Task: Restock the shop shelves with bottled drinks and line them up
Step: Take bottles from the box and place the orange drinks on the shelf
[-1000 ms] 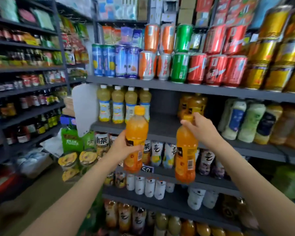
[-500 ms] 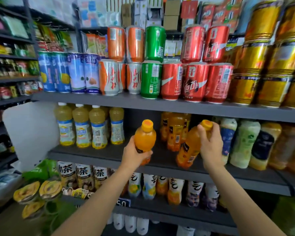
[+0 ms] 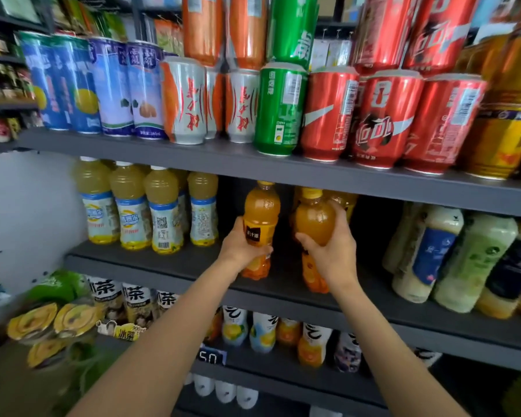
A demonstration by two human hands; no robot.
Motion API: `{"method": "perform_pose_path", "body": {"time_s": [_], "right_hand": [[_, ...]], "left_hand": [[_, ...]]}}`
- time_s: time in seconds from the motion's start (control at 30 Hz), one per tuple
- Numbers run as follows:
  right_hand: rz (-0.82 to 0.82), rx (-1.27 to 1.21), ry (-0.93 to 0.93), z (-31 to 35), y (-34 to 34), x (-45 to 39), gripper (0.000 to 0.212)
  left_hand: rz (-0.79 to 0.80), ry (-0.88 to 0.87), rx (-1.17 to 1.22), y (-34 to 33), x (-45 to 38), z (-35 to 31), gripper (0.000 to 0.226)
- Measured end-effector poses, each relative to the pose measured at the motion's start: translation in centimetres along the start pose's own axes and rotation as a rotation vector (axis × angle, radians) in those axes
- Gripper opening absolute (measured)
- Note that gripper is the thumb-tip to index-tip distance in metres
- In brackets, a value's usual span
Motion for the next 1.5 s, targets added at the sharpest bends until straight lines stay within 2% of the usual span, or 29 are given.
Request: {"method": "perform_pose_path", "body": {"time_s": [0.13, 0.27, 0.33, 0.47, 0.63, 0.8, 1.07, 1.2, 1.3, 1.4, 1.5], "right_hand": [[-0.008, -0.057, -0.026, -0.5, -1.7, -0.1, 0.082], [-0.001, 0.004, -0.052, -0.9, -3.2, -0.8, 0.084], [0.029, 0.067, -0.072, -1.8, -3.7, -0.6, 0.079], [0.027, 0.235, -0.116, -4.1, -3.8, 0.9, 0.063], [0.066, 0.329, -0.142, -4.5, -4.6, 1.3, 0.067], [0.038, 0.305, -0.140, -4.7, -7.5, -0.5, 0.060], [0.011, 0.369, -0.270, -4.7, -11.6, -3.9, 0.062], [0.007, 0.378, -0.342, -5.0, -12.4, -5.1, 0.064], [-0.019, 0.357, -0.377, -4.9, -12.8, -5.0, 0.049], [-0.016, 0.318, -0.311, -4.0, -12.7, -2.3, 0.048], [-0.067, 0.294, -0.058, -1.3, -12.5, 2.3, 0.045]], "left_hand": [[0.005, -0.014, -0.073, -0.4, -0.6, 1.1, 0.067], [-0.156, -0.037, -0.157, -0.9, -2.2, 1.2, 0.063], [-0.197, -0.024, -0.180, -1.3, -3.2, 1.2, 0.064], [-0.155, 0.025, -0.235, -1.7, -6.0, 1.1, 0.071], [-0.117, 0.089, -0.148, -2.3, -7.5, 1.1, 0.069], [-0.072, 0.029, -0.015, -1.3, -6.3, 2.5, 0.058], [-0.182, -0.236, -0.213, 2.9, -1.1, 3.7, 0.039], [-0.218, -0.251, -0.266, 5.1, 1.0, 5.4, 0.035], [-0.245, -0.237, -0.301, 6.6, 2.3, 6.5, 0.034], [-0.339, -0.263, -0.307, 8.3, 4.5, 7.3, 0.031], [-0.454, -0.291, -0.291, 10.9, 8.5, 8.9, 0.027]]}}
Point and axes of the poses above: each hand's wrist, its own x-axis away from the middle knuckle, its own y-axis out of the back of the hand, z = x × y, the point moved 4 cm from there along -x, towards the middle knuckle, and after that the axes turned 1 degree about y, right-handed, at the moved point
